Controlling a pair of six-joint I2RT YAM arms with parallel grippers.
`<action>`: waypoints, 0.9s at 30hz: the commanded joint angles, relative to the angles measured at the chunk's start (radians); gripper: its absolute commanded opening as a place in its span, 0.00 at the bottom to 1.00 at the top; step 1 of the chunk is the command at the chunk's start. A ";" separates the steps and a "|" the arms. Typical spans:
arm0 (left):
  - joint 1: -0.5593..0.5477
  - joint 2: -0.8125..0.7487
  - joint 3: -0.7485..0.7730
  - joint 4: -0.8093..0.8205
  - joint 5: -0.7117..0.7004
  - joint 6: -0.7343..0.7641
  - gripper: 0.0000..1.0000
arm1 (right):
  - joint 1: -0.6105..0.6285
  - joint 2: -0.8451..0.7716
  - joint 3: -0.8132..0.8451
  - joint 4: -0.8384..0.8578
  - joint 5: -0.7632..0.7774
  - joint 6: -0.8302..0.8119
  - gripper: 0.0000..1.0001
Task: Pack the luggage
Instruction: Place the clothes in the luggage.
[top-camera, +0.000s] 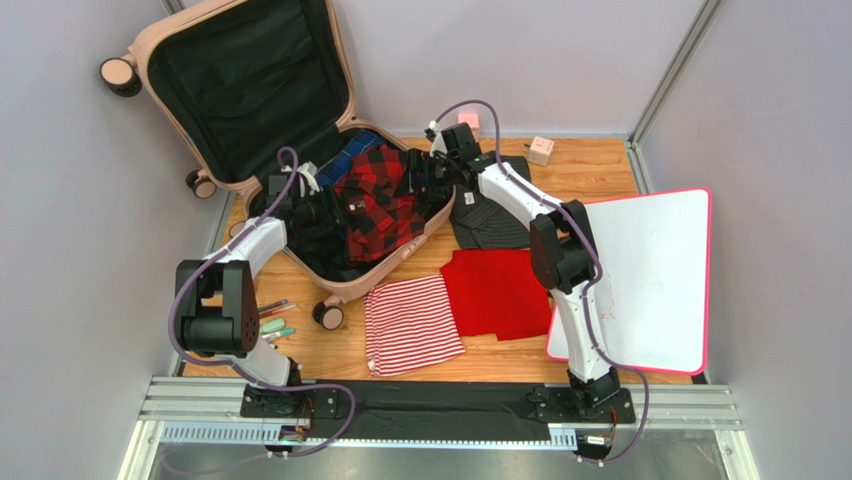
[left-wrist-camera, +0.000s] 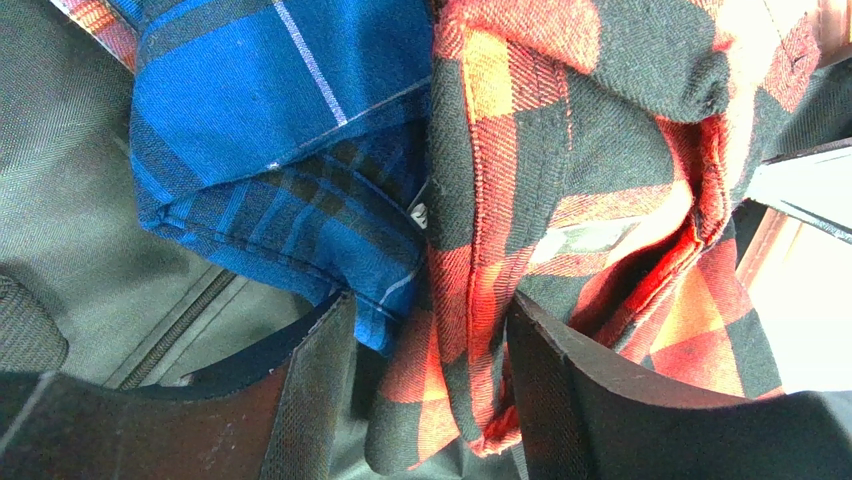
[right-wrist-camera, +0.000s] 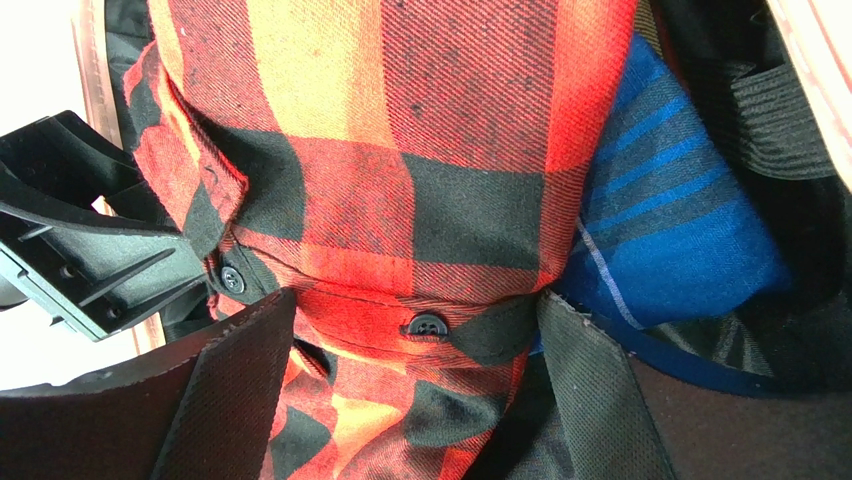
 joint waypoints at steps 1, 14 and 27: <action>-0.005 -0.014 -0.001 -0.012 -0.007 0.029 0.64 | -0.004 0.020 0.034 0.000 0.027 -0.016 0.91; -0.005 -0.010 0.011 -0.061 -0.059 0.056 0.64 | -0.041 -0.008 0.046 0.014 0.019 -0.034 0.95; 0.009 0.045 0.048 -0.101 -0.083 0.070 0.64 | -0.046 -0.031 0.043 0.025 -0.004 -0.046 0.96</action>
